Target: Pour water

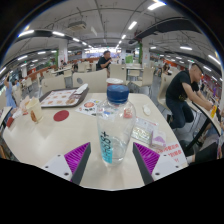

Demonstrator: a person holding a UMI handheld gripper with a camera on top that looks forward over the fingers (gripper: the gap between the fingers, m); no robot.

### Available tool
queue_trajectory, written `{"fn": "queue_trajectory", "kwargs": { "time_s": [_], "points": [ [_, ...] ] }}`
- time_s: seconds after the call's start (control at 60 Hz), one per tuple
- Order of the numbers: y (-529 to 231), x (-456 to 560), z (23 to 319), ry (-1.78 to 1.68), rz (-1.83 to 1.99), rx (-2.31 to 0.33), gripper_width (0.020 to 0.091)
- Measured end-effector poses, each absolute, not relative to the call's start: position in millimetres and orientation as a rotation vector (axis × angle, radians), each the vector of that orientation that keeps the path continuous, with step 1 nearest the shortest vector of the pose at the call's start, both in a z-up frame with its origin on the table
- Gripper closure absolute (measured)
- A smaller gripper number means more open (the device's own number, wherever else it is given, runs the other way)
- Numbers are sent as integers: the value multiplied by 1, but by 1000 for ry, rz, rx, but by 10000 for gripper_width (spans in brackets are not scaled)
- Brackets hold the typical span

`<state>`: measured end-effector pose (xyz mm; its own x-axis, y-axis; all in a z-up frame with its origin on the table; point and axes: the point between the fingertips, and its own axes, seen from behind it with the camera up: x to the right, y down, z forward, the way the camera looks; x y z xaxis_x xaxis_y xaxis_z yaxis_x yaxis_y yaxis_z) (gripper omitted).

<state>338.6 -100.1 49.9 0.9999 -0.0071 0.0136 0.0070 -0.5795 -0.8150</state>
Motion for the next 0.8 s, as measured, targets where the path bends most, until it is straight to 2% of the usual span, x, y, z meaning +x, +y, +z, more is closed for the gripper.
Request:
{"fn": "queue_trajectory", "kwargs": {
  "time_s": [0.1,0.133,0.233,0.333,0.567,0.7,0.8],
  "points": [
    [-79,338,51,9,-1,-2147,277],
    [-74,340,51,12,4,-2138,320],
    [-64,345,51,28,-15,-2114,528],
    [-60,346,52,40,-19,-2101,547],
    [-53,345,52,81,-63,-2109,700],
    [-48,345,56,92,-162,-2127,699],
    [-38,340,82,57,-279,-2106,700]
  ]
}}
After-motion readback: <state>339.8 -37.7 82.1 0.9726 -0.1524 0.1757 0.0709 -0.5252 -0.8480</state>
